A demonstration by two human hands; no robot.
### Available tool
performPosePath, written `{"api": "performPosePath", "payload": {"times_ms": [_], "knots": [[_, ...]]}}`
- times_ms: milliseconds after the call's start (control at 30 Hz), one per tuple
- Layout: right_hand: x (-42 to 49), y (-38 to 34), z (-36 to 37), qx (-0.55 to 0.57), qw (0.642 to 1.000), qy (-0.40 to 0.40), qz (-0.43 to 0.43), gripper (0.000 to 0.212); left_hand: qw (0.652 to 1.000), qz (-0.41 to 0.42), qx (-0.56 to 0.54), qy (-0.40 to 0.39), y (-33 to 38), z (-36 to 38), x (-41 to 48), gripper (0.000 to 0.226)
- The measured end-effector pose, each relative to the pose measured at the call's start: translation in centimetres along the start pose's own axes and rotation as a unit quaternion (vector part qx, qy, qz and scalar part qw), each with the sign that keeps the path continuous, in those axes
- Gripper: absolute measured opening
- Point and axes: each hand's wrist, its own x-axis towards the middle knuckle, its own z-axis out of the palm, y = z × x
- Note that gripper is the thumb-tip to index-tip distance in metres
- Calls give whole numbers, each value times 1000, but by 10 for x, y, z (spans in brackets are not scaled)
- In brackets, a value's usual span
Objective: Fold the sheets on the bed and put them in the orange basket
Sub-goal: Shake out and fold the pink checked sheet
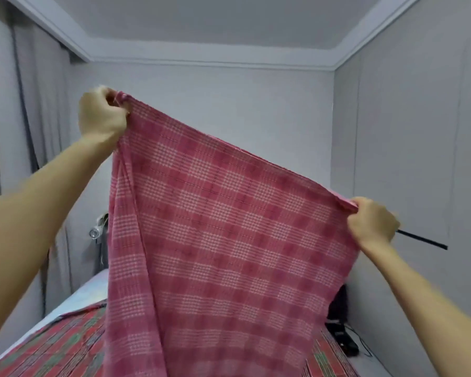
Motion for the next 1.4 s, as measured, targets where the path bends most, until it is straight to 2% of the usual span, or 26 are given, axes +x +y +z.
{"api": "performPosePath", "payload": {"times_ms": [67,100,167,233,333,400,433,467,533,600,667,733,800,867,933,967,1033,1100,1167,1267,1400], "knots": [[43,-25,-19,15,995,86,-44,35,998,11,62,24,-5,-17,17,22],[61,-39,-27,12,994,88,-69,36,994,12,106,22,-6,-26,23,22],[79,-57,-37,-15,994,11,-103,35,985,-6,175,-10,-19,-38,20,22],[90,-70,-42,-27,992,-41,-114,33,982,-53,175,-39,-36,-46,16,22],[100,-81,-56,29,991,-6,-128,31,988,-130,62,-55,-56,-48,12,15],[109,-82,-71,91,983,35,-156,43,978,-192,-66,-53,-62,-47,18,7],[115,-80,-78,129,976,46,-167,49,969,-212,-118,-51,-64,-47,24,12],[124,-79,-79,174,969,45,-171,46,959,-226,-162,-56,-65,-47,30,17],[145,-79,-68,243,957,4,-161,23,942,-252,-209,-71,-71,-41,44,20],[161,-84,-38,171,967,-59,-178,12,937,-287,-185,-76,-89,-22,52,21],[161,-89,11,49,971,-135,-193,14,936,-320,-119,-85,-121,7,48,18],[153,-89,76,-75,959,-187,-199,17,932,-342,-32,-116,-167,40,35,18],[130,-90,136,-187,936,-212,-212,20,932,-306,112,-159,-208,67,12,17],[108,-101,188,-240,915,-223,-236,27,920,-221,262,-191,-239,92,-8,16],[109,-119,207,-234,919,-198,-248,30,924,-163,300,-172,-252,109,-5,16],[122,-130,207,-195,940,-159,-232,30,943,-138,274,-128,-254,116,7,13],[172,-157,195,-41,983,-31,-174,24,982,-98,163,-1,-242,124,50,8],[222,-190,168,115,979,102,-136,19,993,-63,37,97,-215,123,100,9],[253,-211,140,169,956,181,-156,20,984,-67,-64,155,-191,122,137,26],[264,-217,115,202,934,223,-195,27,964,-71,-164,197,-181,118,159,29],[243,-195,110,196,935,217,-201,30,959,-55,-216,177,-186,111,146,27]]}}
